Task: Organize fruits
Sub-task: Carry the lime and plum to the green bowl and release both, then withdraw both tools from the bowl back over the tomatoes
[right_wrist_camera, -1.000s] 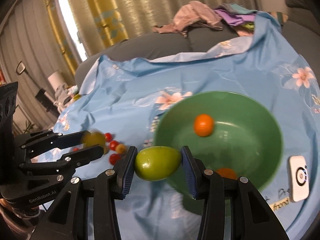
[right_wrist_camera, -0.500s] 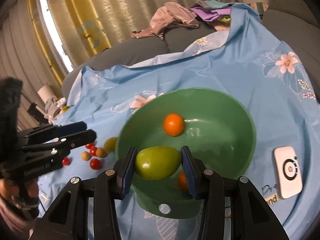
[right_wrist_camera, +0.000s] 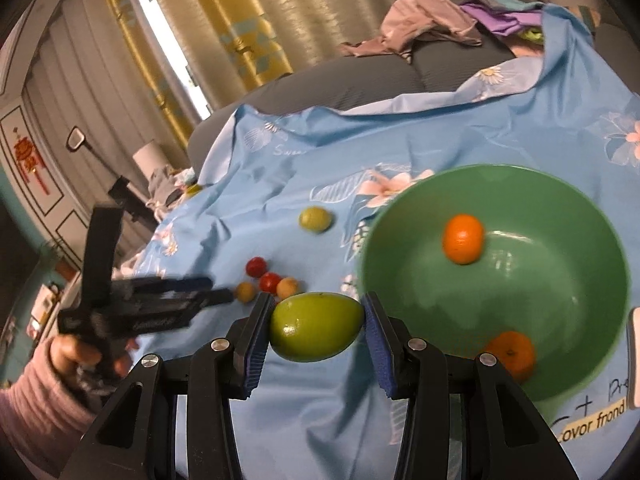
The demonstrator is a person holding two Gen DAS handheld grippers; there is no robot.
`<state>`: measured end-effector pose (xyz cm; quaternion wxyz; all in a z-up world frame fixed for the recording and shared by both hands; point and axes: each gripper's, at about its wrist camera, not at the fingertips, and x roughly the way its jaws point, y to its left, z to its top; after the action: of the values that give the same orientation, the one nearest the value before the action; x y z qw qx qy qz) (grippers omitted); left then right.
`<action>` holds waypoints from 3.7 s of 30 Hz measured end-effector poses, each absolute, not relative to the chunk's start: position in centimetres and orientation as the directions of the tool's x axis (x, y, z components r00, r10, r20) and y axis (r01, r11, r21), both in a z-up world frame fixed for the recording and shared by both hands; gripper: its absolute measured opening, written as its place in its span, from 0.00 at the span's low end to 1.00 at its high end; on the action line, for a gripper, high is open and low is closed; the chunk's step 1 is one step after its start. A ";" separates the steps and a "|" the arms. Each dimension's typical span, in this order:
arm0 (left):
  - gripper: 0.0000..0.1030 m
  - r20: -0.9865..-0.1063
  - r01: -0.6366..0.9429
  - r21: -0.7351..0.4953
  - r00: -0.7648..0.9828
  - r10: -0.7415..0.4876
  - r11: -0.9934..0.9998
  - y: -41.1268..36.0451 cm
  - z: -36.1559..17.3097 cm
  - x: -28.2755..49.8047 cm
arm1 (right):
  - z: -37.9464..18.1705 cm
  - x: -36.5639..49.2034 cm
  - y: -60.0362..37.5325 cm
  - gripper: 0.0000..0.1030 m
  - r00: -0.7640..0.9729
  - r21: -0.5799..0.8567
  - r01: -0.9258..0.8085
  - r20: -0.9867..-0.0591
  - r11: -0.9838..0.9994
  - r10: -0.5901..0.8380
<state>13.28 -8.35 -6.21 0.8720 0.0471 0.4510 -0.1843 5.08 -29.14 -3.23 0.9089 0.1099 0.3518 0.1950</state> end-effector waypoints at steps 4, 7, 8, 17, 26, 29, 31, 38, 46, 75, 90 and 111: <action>0.62 -0.791 0.353 -0.074 0.549 -0.271 0.933 -9.4 -6.5 18.1 | -3.7 5.7 -28.4 0.45 0.661 0.338 -0.287 -0.607 0.896 0.441; 0.61 -0.806 0.317 -0.032 0.553 -0.212 0.948 -9.8 -7.8 21.2 | -4.2 6.3 -27.9 0.45 0.647 0.342 -0.297 -0.614 0.892 0.451; 0.61 -0.815 0.303 -0.025 0.546 -0.195 0.953 -9.5 -8.3 22.3 | -4.3 6.5 -27.8 0.45 0.643 0.344 -0.302 -0.615 0.889 0.456; 0.50 -0.828 0.288 -0.066 0.518 -0.213 0.955 -7.6 -9.9 25.3 | -4.7 7.9 -26.2 0.45 0.625 0.346 -0.344 -0.609 0.873 0.488; 0.49 -0.832 0.362 -0.074 0.491 -0.258 0.929 -10.6 -10.0 27.1 | -4.7 8.4 -26.4 0.45 0.626 0.351 -0.339 -0.609 0.873 0.488; 0.46 -0.839 0.359 -0.063 0.486 -0.245 0.931 -10.9 -10.5 27.3 | -4.5 8.3 -26.4 0.45 0.627 0.352 -0.340 -0.607 0.872 0.489; 0.45 -0.837 0.351 -0.070 0.489 -0.246 0.934 -10.9 -10.5 27.3 | -4.5 8.4 -26.5 0.45 0.627 0.353 -0.341 -0.605 0.871 0.491; 0.44 -0.837 0.345 -0.071 0.490 -0.244 0.936 -10.9 -10.0 27.0 | -4.4 8.5 -26.7 0.45 0.632 0.358 -0.337 -0.599 0.871 0.491; 0.44 -0.739 0.458 -0.090 0.565 -0.367 0.884 -12.3 -3.0 21.7 | -2.8 7.6 -28.3 0.45 0.684 0.358 -0.314 -0.557 0.879 0.471; 0.58 -0.727 0.686 0.041 0.520 -0.449 0.727 -22.2 -1.5 11.4 | -2.8 4.7 -36.0 0.45 0.763 0.194 0.013 -0.636 0.981 0.116; 0.75 -0.675 0.513 0.137 0.674 -0.299 0.847 -15.9 1.9 5.5 | 1.4 1.2 -31.8 0.45 0.790 0.210 -0.118 -0.572 0.971 0.220; 0.83 -0.757 0.262 -0.083 0.611 -0.232 0.962 0.7 -3.5 1.3 | -0.4 1.4 -23.2 0.45 0.664 0.182 -0.304 -0.663 0.935 0.345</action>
<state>1.30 0.66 -3.47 0.8973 0.0178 0.4190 -0.1376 1.35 -23.25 -0.39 0.9117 0.0276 0.3692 0.1781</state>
